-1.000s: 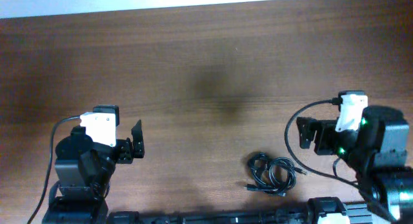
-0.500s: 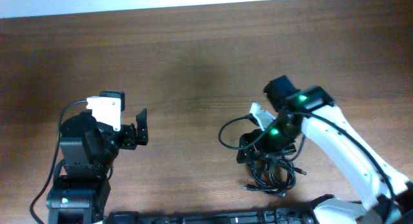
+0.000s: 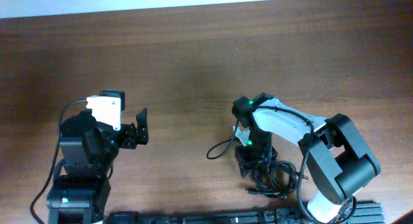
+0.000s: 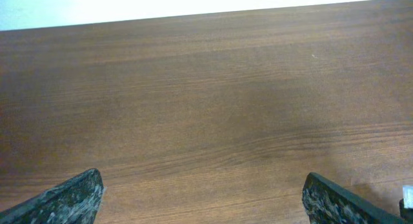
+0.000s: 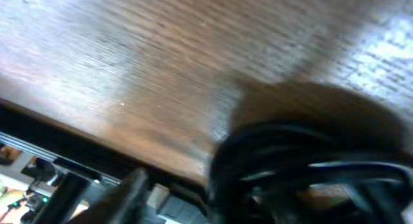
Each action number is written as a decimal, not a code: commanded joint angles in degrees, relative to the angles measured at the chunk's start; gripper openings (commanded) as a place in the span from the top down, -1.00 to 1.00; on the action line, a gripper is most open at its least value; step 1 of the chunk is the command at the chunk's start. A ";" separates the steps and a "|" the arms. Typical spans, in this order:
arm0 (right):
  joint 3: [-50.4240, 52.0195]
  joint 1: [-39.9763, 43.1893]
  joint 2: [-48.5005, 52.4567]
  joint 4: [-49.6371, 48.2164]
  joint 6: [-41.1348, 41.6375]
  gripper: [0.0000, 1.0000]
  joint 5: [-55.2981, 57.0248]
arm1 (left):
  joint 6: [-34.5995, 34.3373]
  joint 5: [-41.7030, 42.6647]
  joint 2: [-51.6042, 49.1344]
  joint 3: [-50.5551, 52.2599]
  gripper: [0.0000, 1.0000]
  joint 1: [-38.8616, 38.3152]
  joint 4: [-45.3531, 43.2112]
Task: Untangle cables
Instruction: 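Reach the right gripper down and grasp the black cable bundle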
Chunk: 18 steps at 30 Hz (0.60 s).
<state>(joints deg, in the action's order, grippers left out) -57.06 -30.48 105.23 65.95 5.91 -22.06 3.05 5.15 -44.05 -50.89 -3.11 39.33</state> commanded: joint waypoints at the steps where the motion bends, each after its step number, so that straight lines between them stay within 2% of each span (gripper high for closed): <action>1: 0.92 -0.37 0.20 -1.86 0.55 0.61 0.11 | 0.74 -0.07 0.17 -1.03 -0.98 -0.11 -0.33; 2: 0.92 -0.37 0.20 -2.75 0.55 0.90 0.09 | 0.76 -0.44 0.17 -1.03 -0.98 -0.11 -0.31; 6: -0.57 -0.15 0.20 -4.39 0.57 0.92 0.04 | 0.70 0.20 0.17 -1.03 -0.98 -0.11 -1.68; 12: -20.79 -0.13 0.20 -2.97 0.55 0.92 0.63 | 0.68 11.87 0.17 -1.03 -0.98 -0.11 -3.13; 15: -27.19 1.33 0.20 -9.97 0.57 0.92 7.87 | 0.66 14.14 0.17 -1.01 -0.98 -0.11 -3.08; 16: -27.17 2.47 0.20 -13.05 0.57 0.42 7.76 | 0.63 14.69 0.17 -1.01 -0.98 -0.13 -3.08; 17: -27.19 3.58 0.20 -13.53 0.57 -0.63 7.76 | 0.48 14.86 0.17 -1.03 -0.98 -0.11 -3.08; 18: -27.19 4.22 0.20 -13.35 0.57 -0.82 7.74 | 0.48 14.84 0.17 -1.01 -0.98 -0.11 -3.08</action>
<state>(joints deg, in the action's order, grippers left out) -83.33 -28.05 105.71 52.77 6.33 -15.81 3.05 18.20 -44.05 -50.89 -3.11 36.51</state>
